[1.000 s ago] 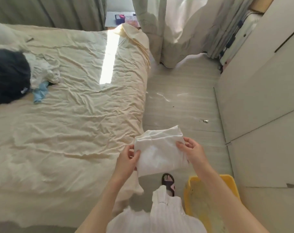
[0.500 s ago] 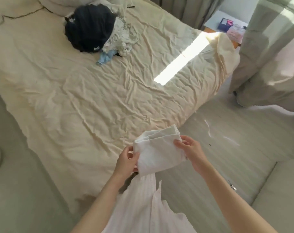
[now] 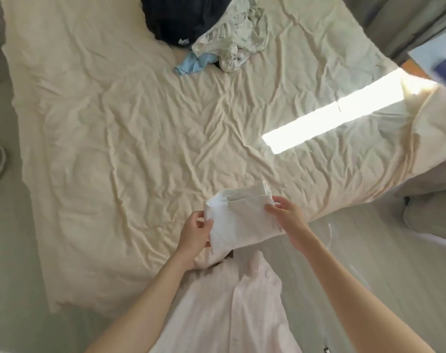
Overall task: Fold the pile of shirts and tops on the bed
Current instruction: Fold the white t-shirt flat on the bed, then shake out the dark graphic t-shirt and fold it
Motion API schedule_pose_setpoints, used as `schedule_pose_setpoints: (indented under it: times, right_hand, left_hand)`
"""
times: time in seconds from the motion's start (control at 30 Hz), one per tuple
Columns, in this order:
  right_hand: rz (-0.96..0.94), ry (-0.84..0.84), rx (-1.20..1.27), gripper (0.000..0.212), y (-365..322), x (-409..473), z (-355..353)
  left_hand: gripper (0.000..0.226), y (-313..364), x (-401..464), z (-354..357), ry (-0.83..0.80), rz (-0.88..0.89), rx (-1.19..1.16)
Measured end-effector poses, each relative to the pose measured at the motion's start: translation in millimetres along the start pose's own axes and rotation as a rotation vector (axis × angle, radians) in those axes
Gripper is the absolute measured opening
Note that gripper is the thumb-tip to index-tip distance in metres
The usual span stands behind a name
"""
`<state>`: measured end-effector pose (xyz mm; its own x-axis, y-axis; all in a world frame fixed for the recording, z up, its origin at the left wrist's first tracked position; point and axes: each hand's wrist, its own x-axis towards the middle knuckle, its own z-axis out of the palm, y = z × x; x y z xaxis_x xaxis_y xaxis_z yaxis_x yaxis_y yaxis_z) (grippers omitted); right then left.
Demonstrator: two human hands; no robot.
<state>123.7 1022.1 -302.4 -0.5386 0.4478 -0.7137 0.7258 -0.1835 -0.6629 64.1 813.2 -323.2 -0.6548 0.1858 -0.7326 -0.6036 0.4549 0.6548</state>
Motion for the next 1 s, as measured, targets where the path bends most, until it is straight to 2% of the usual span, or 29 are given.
schedule_pose_setpoints:
  times: [0.23, 0.4, 0.53, 0.6, 0.7, 0.8, 0.93, 1.0]
  right_hand:
    - [0.015, -0.063, -0.071, 0.013, -12, 92, -9]
    - [0.046, -0.101, -0.139, 0.014, 0, 160, -2]
    - [0.161, -0.124, -0.235, 0.012, 11, 188, -6]
    - [0.15, -0.109, -0.349, 0.029, 5, 186, -9]
    - [-0.044, -0.127, -0.593, 0.044, -23, 158, -13]
    - [-0.373, -0.204, -0.772, 0.049, -56, 111, -13]
    - [-0.793, -0.228, -1.026, 0.057, -87, 46, 4]
    - [-0.928, -0.254, -1.115, 0.06, -93, 19, 18]
  left_hand:
    - [0.016, 14, 75, 33, 0.104, -0.015, 0.089]
    - [0.013, 0, 127, 58, 0.178, -0.061, 0.107]
    - [0.033, -8, 140, 56, 0.188, -0.156, 0.092]
    - [0.038, -6, 135, 51, 0.211, -0.226, 0.065]
    - [0.041, 16, 105, 40, 0.258, -0.188, 0.218]
    - [0.045, 42, 57, 26, 0.306, 0.014, 0.371]
    - [0.044, 55, -10, 3, 0.551, 0.347, 0.674]
    - [0.046, 49, -36, -9, 0.643, 0.392, 0.743]
